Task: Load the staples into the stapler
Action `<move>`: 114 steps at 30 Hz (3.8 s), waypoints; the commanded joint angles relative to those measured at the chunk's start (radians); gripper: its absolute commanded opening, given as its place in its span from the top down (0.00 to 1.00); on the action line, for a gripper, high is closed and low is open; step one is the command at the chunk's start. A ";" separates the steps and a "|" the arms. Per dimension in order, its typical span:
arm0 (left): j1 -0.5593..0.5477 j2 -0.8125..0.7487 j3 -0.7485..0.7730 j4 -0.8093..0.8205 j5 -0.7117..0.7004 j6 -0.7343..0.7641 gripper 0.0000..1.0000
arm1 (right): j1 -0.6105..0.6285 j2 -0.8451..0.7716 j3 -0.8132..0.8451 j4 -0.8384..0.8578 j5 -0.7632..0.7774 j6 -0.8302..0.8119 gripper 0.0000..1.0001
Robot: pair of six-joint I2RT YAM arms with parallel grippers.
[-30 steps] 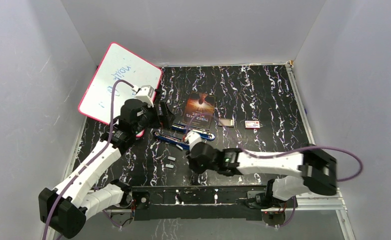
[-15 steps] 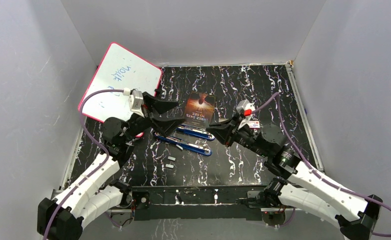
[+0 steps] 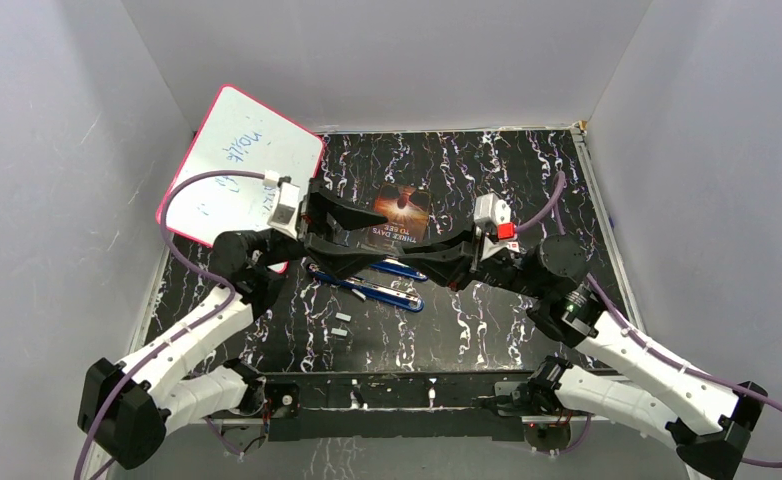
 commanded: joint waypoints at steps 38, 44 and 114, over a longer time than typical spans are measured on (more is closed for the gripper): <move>-0.058 0.016 0.032 0.083 0.069 -0.029 1.00 | -0.003 -0.013 0.045 0.035 -0.002 -0.018 0.41; -0.040 -0.029 0.067 -0.253 0.089 0.162 1.00 | -0.004 -0.065 0.127 -0.254 0.038 -0.083 0.19; -0.451 0.272 0.063 -1.838 -0.607 1.365 1.00 | -0.648 0.392 0.035 -0.437 0.088 0.244 0.18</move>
